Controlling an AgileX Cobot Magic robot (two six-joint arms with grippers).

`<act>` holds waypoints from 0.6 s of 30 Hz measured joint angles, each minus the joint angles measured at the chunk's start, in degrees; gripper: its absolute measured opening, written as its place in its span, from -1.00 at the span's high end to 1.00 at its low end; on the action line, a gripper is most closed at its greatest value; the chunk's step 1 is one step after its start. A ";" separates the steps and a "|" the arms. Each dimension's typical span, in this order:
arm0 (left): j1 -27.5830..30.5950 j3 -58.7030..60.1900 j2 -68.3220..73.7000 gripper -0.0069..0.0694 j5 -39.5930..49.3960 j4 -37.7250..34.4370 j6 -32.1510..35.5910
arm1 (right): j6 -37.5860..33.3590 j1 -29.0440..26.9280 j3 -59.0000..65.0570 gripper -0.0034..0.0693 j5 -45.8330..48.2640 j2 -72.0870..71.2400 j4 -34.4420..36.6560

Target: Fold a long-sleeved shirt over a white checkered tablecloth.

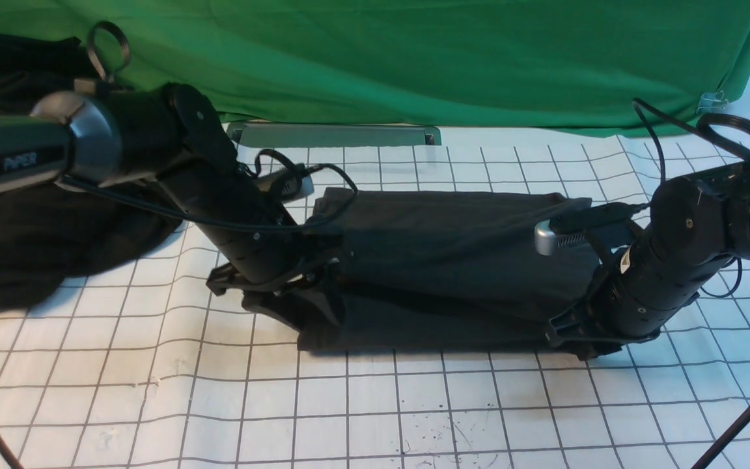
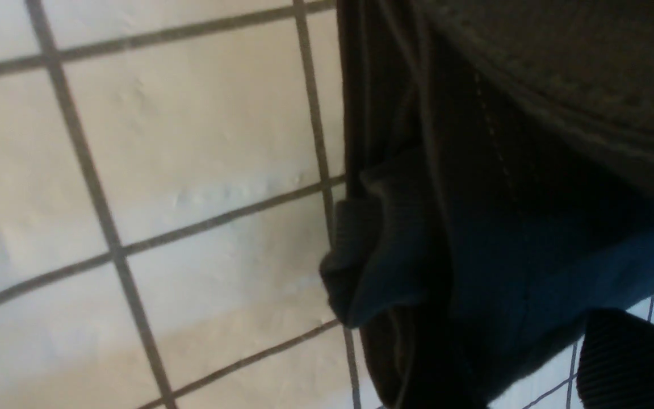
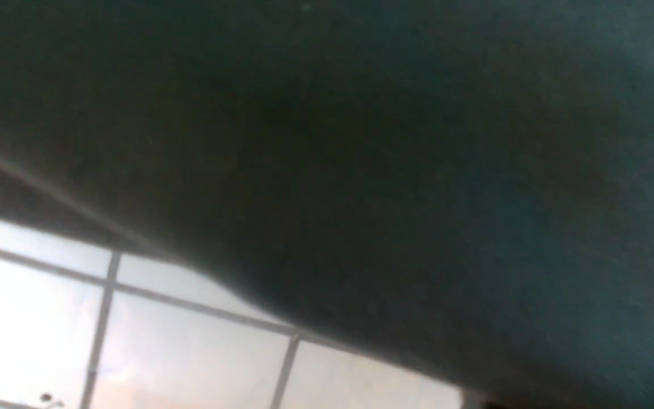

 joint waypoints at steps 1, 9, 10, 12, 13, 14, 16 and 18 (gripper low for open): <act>-0.14 0.00 0.46 0.17 0.29 -0.36 0.00 | -0.06 0.00 0.00 0.73 0.00 0.00 0.00; -0.16 0.02 -2.73 0.80 3.62 -1.50 0.00 | -2.21 0.00 0.00 0.78 5.45 -3.92 0.00; -0.21 0.02 -3.57 0.80 4.15 -1.14 0.00 | -2.36 0.00 0.00 0.78 6.54 -4.80 0.00; -0.73 1.14 -7.27 0.80 5.86 0.72 -0.55 | -2.80 0.00 0.00 0.78 10.65 -8.96 0.19; -1.10 2.30 -8.84 0.80 6.23 1.33 -1.09 | -2.80 0.00 0.00 0.78 12.85 -10.50 0.46; -1.57 3.90 -10.28 0.80 6.51 1.80 -1.47 | -2.71 0.00 0.14 0.78 14.56 -11.60 0.63; -2.18 5.87 -11.51 0.80 6.56 2.10 -1.70 | -2.51 0.00 0.74 0.78 16.35 -13.05 1.00; -3.82 11.81 -14.00 0.80 4.59 2.31 -2.52 | -2.12 0.20 3.62 0.78 17.28 -14.96 1.80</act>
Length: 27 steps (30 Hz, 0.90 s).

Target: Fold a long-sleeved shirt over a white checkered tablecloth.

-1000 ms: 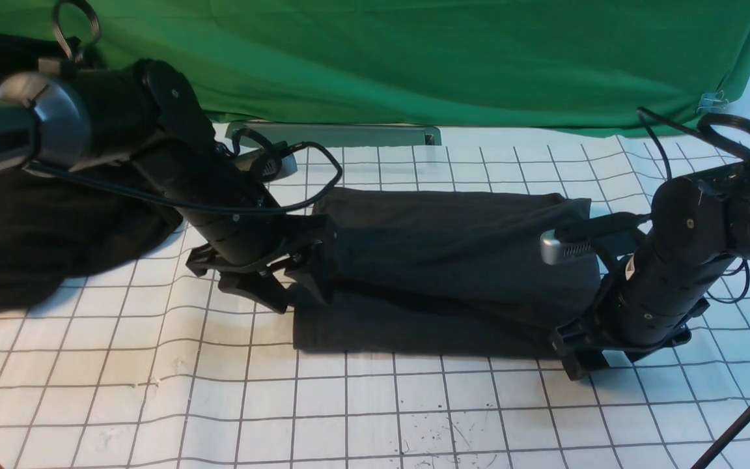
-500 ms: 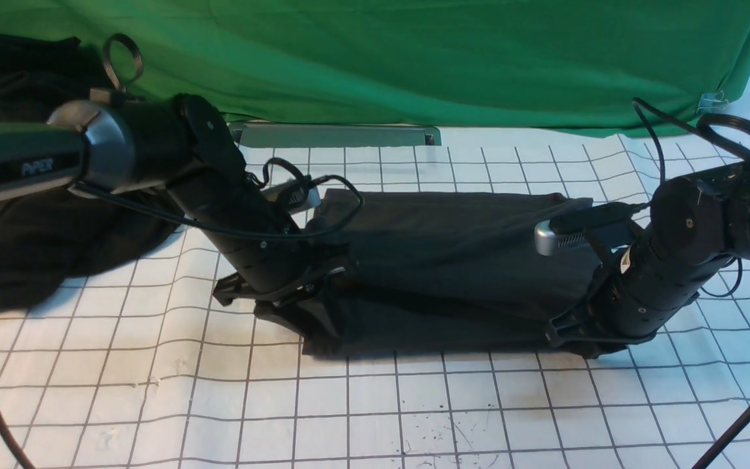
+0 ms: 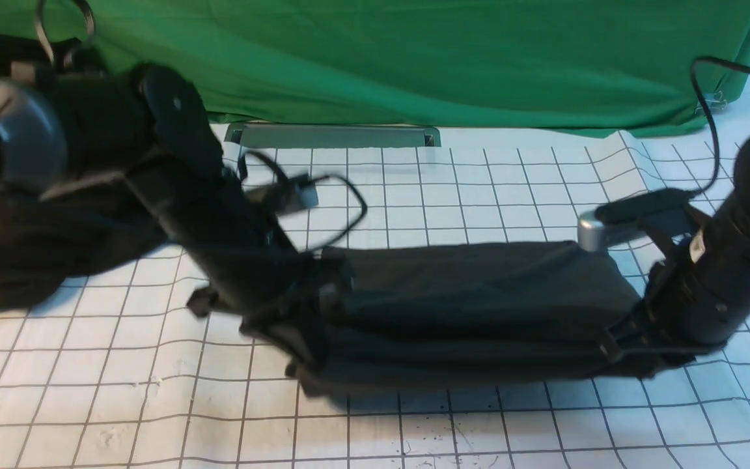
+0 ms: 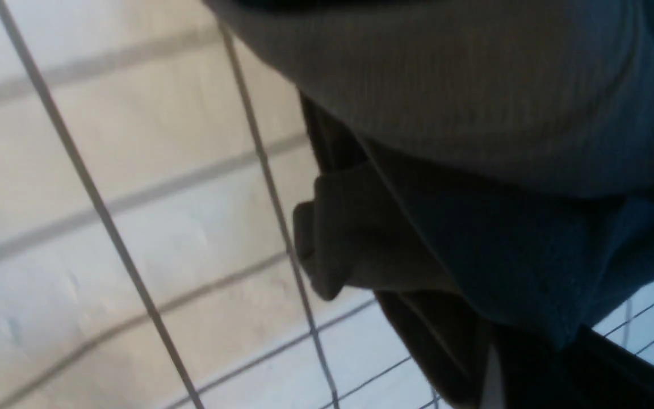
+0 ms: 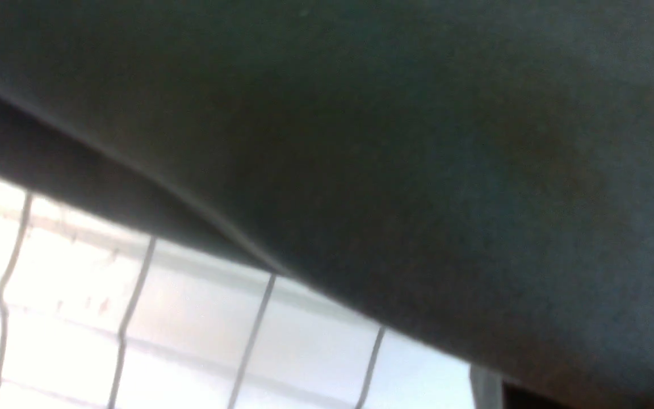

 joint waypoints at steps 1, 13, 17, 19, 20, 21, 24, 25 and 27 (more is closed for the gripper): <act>-0.60 1.76 -0.72 0.80 -1.23 -0.07 -0.08 | 0.17 0.07 1.24 0.78 -0.27 -0.21 0.19; -2.08 9.96 -2.05 0.60 -9.33 -1.51 -0.27 | 0.63 0.12 11.09 0.06 -9.64 0.59 -0.90; -2.03 9.84 -3.44 0.39 -8.13 -1.06 -0.27 | 0.65 0.06 8.76 -0.29 -4.89 0.64 -1.80; -2.03 8.21 -5.67 0.17 -4.65 0.23 -0.21 | 0.35 0.01 4.54 -0.36 2.62 0.64 -2.75; -2.03 7.45 -6.48 0.11 -3.52 0.67 -0.15 | 0.08 0.01 3.58 -0.33 5.01 0.58 -3.10; -2.03 6.63 -7.31 0.06 -2.70 1.14 -0.13 | -0.24 0.01 2.05 -0.26 7.33 0.38 -3.10; -2.03 4.10 -10.32 -0.09 0.08 2.60 -0.13 | -1.14 0.01 -0.74 0.05 12.63 -1.62 -3.61; -2.03 3.74 -10.80 -0.11 0.20 2.70 -0.13 | -1.14 0.01 -0.86 0.11 13.05 -1.90 -3.66; -2.03 2.25 -13.12 -0.18 0.86 3.37 -0.13 | -1.65 0.01 -1.59 0.43 14.06 -5.54 -3.74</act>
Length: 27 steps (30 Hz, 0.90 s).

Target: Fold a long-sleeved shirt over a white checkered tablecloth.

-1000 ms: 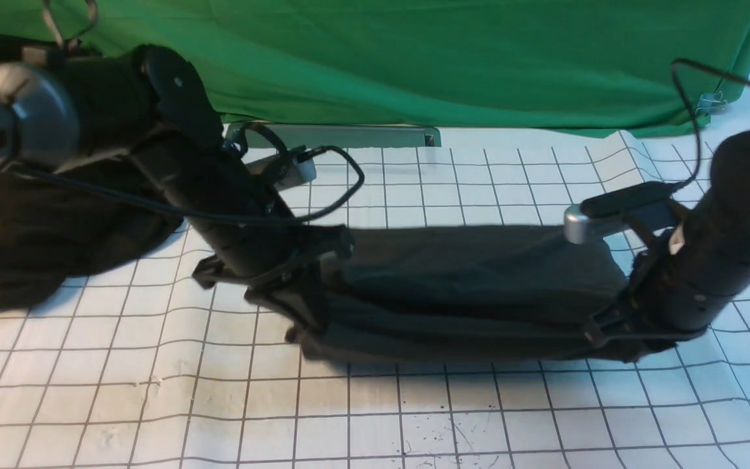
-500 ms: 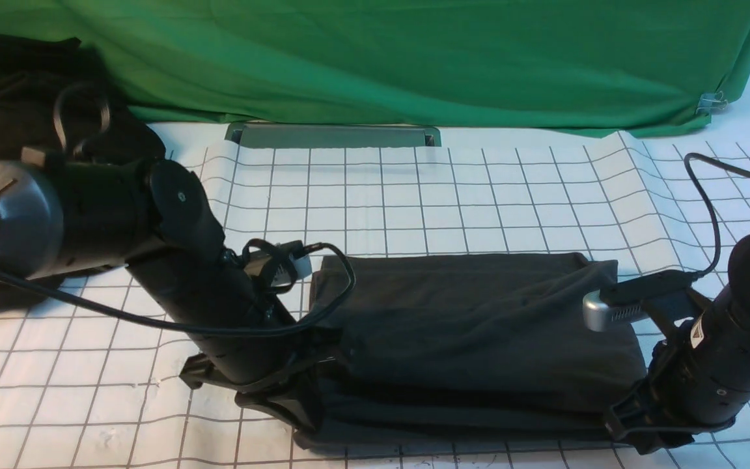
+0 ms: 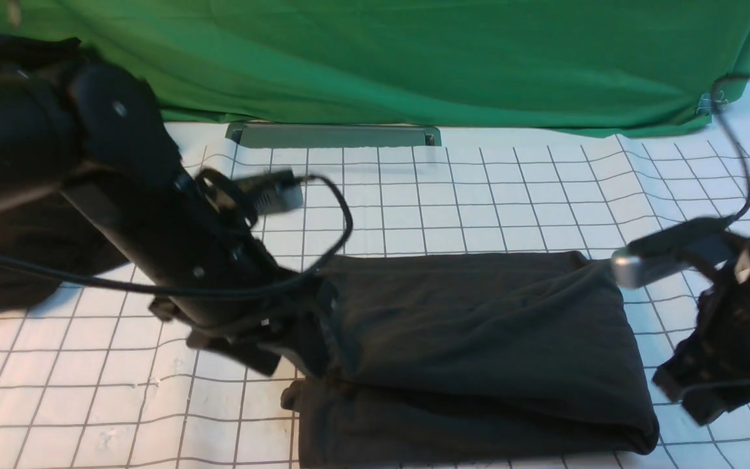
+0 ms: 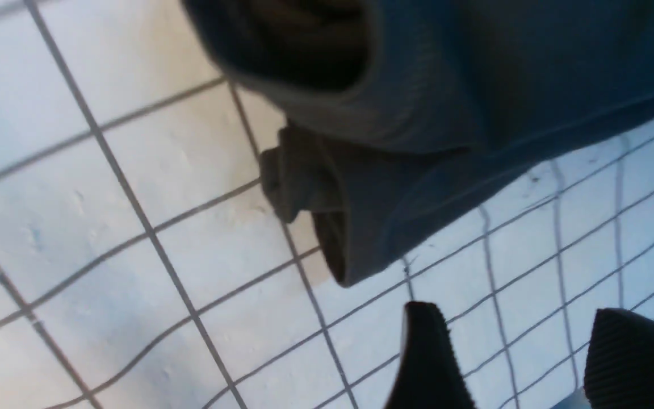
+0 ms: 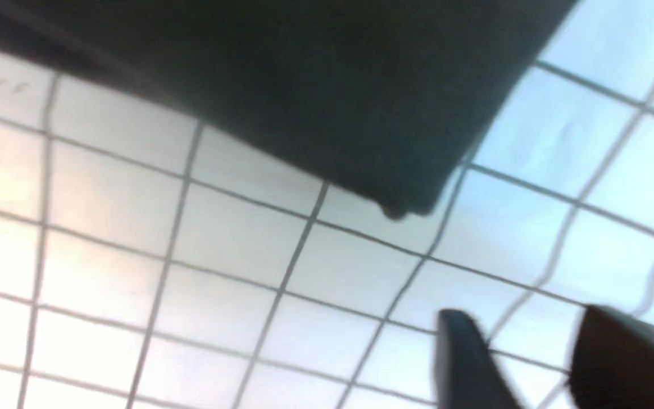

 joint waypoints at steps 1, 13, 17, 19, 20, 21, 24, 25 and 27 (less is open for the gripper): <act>0.00 -0.71 -1.56 -0.20 0.08 0.21 0.00 | -0.35 0.00 -0.21 0.66 0.37 -4.00 -0.06; 0.05 -1.22 -5.76 0.25 -8.65 0.52 0.33 | 0.51 0.00 3.54 0.91 -1.69 -38.91 -0.24; 0.05 -1.22 -5.76 0.63 -9.39 0.40 1.88 | 0.13 0.00 9.51 0.91 -8.81 -53.06 -0.26; 0.05 -1.22 -5.76 0.78 -9.94 0.40 2.43 | -0.80 0.00 14.31 0.91 -15.35 -61.20 -0.21; 0.05 -1.22 -5.76 0.80 -10.27 0.40 2.58 | -1.11 0.00 17.10 0.92 -18.15 -65.06 -0.21; 0.05 -1.22 -5.76 0.81 -10.69 0.40 2.63 | -1.81 -0.04 20.11 0.92 -22.44 -68.64 -0.21; 0.05 -1.22 -5.76 0.82 -11.79 0.40 2.74 | -2.79 -0.04 29.06 0.92 -31.98 -76.47 -0.15; 0.05 -1.22 -5.76 0.82 -12.05 0.40 2.73 | -3.23 -0.04 32.09 0.92 -35.44 -78.17 -0.15; 0.05 -1.22 -5.76 0.82 -12.12 0.29 2.80 | -3.38 -0.04 37.28 0.92 -41.55 -79.83 -0.15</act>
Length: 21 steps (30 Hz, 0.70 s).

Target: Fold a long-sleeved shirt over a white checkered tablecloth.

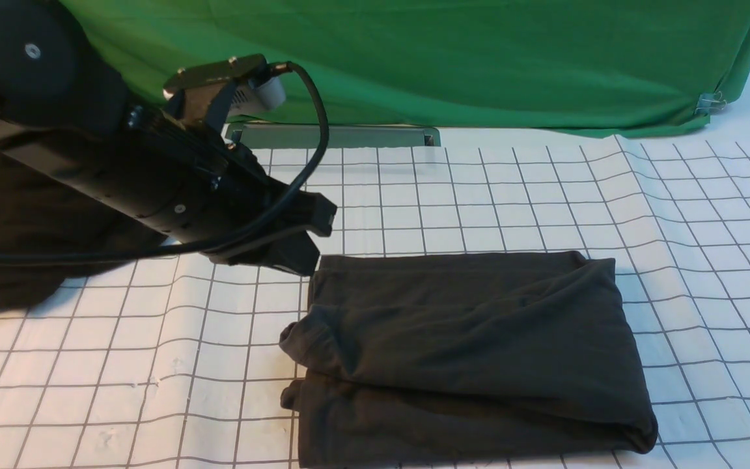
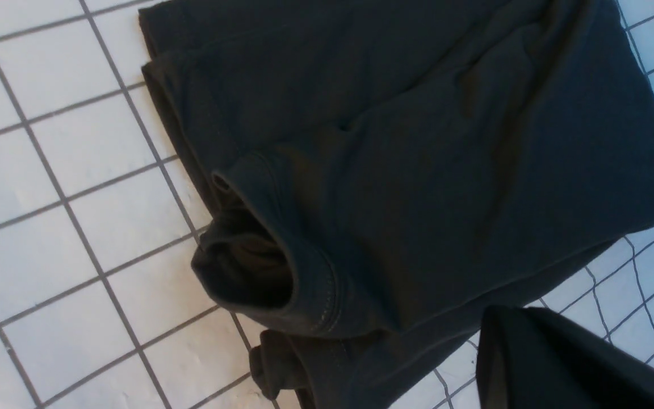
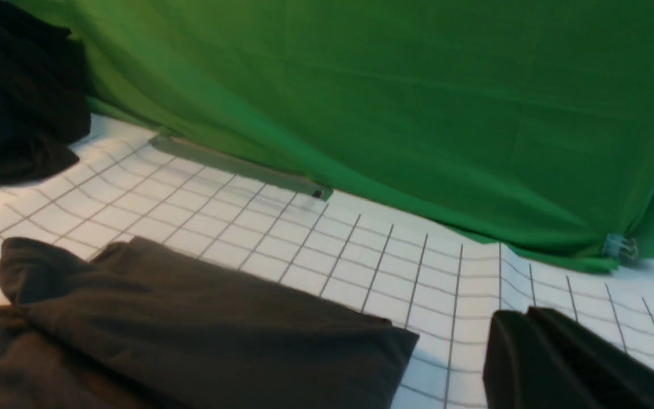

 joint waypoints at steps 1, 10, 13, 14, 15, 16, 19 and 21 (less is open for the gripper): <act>0.00 0.00 0.00 0.82 0.00 0.00 0.00 | -0.07 0.00 1.64 0.92 -2.75 -0.18 0.00; 0.00 0.00 0.00 0.82 1.07 3.94 1.64 | -0.12 0.00 6.35 0.86 -13.27 -0.35 0.09; 0.00 0.00 0.00 0.82 1.07 4.21 1.71 | -0.12 0.00 6.35 0.82 -13.39 -0.35 0.09; 0.00 0.00 0.00 0.82 1.07 4.20 1.71 | -0.12 0.00 6.35 0.82 -13.39 -0.35 0.09; 0.00 0.00 0.00 0.82 0.56 4.34 1.92 | -0.12 0.00 6.40 0.81 -13.39 -0.35 0.09; 0.00 0.00 0.00 0.82 0.00 4.40 1.99 | -0.12 0.00 6.40 0.80 -13.39 -0.35 0.09; 0.00 0.00 0.00 0.81 -1.52 4.40 2.05 | -0.12 0.00 6.40 0.78 -13.39 -0.35 0.09; 0.00 0.00 0.00 0.81 -3.01 4.45 2.16 | -0.12 0.00 6.40 0.76 -13.39 -0.35 0.09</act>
